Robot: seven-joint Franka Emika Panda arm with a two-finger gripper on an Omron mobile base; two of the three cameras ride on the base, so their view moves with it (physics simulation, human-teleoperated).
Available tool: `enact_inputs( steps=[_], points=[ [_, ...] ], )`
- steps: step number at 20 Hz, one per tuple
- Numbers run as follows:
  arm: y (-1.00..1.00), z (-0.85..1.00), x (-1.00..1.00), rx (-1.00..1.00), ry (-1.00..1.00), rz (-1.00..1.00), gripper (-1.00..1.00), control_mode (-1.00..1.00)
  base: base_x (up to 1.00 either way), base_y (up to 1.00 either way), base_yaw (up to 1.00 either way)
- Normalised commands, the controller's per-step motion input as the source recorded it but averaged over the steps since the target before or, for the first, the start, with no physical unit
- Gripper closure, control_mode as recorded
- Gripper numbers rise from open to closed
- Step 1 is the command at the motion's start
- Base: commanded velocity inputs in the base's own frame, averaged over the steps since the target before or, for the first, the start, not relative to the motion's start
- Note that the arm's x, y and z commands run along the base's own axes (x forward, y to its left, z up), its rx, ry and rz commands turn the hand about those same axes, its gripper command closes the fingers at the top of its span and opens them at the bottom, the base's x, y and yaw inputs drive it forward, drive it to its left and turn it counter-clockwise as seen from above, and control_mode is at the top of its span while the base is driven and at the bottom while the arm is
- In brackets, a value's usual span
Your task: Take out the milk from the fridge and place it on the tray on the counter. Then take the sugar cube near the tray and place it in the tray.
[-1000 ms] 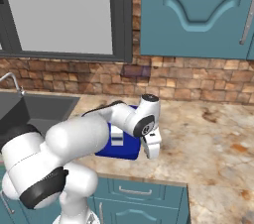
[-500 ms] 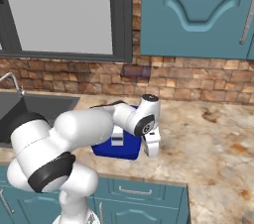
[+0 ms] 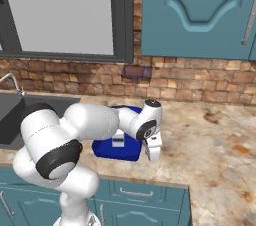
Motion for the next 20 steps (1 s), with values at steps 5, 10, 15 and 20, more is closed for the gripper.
enact_inputs(
  steps=[5, 10, 15, 20],
  points=[
    [0.0, -0.18, 0.02, 0.01, 0.0, -0.02, -1.0, -1.0, 0.0, 0.0, 0.0],
    [-0.02, -0.08, 0.1, 0.02, 0.0, -0.04, -1.0, -1.0, 0.0, 0.0, 0.0],
    [-0.1, -0.01, 0.21, 0.02, 0.0, -0.05, -1.0, -1.0, 0.0, 0.0, 0.0],
    [-0.17, -0.06, 0.16, 0.02, -0.02, -0.02, -1.0, -1.0, 0.0, 0.0, 0.0]
  ],
)
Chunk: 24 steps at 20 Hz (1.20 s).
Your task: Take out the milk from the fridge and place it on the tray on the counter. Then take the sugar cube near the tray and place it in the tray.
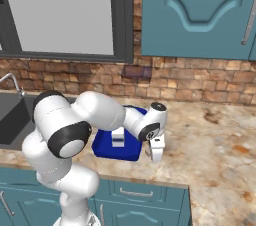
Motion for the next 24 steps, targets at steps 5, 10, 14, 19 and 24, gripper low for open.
enact_inputs(
  steps=[5, 10, 14, 19, 24],
  points=[
    [-0.04, -0.23, -0.01, 0.02, -0.01, -0.04, -1.0, -1.0, 0.0, 0.0, 0.0],
    [0.0, -0.22, -0.02, 0.01, 0.0, -0.09, -1.0, -1.0, 0.0, 0.0, 0.0],
    [0.0, -0.01, 0.0, 0.0, -0.01, -0.12, -1.0, -1.0, 0.0, 0.0, 0.0],
    [0.01, 0.0, -0.05, 0.0, -0.01, -0.13, -1.0, -1.0, 0.0, 0.0, 0.0],
    [0.04, 0.0, -0.06, 0.0, 0.0, -0.07, -1.0, -1.0, 0.0, 0.0, 0.0]
  ],
)
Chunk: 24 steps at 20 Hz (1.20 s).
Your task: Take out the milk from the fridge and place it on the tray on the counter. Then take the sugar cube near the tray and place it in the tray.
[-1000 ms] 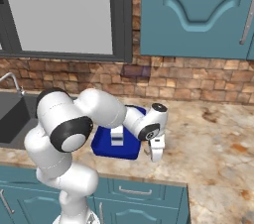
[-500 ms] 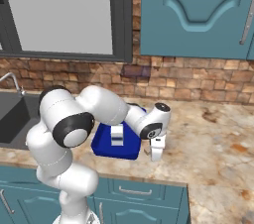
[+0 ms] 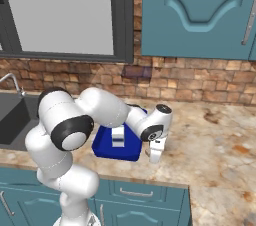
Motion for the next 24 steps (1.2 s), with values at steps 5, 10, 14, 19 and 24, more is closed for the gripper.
enact_inputs(
  steps=[5, 10, 14, 19, 24],
  points=[
    [0.06, 0.0, -0.07, 0.0, 0.0, -0.05, -1.0, -1.0, 0.0, 0.0, 0.0],
    [0.13, 0.0, 0.0, 0.0, 0.0, -0.01, -1.0, -1.0, 0.0, 0.0, 0.0],
    [0.12, 0.0, 0.02, 0.0, 0.0, 0.0, -1.0, -1.0, 0.0, 0.0, 0.0],
    [0.02, -0.01, 0.0, 0.01, 0.02, 0.0, 1.0, -1.0, 0.0, 0.0, 0.0],
    [0.0, 0.0, 0.0, 0.02, 0.0, -0.01, 1.0, -1.0, 0.0, 0.0, 0.0]
  ],
)
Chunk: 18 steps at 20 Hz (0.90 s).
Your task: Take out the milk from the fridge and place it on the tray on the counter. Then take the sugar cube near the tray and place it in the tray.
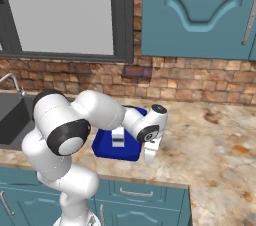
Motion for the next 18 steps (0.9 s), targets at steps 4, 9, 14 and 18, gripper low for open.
enact_inputs(
  steps=[4, 9, 14, 18],
  points=[
    [0.0, 0.0, 0.0, 0.03, 0.0, -0.01, 1.0, -1.0, 0.0, 0.0, 0.0],
    [0.0, 0.02, -0.02, 0.02, 0.0, -0.03, 1.0, -1.0, 0.0, 0.0, 0.0],
    [0.0, 0.53, -0.18, 0.0, -0.01, -0.02, 1.0, -1.0, 0.0, 0.0, 0.0],
    [0.0, 0.78, -0.24, 0.0, 0.0, 0.0, 1.0, -1.0, 0.0, 0.0, 0.0]
  ],
)
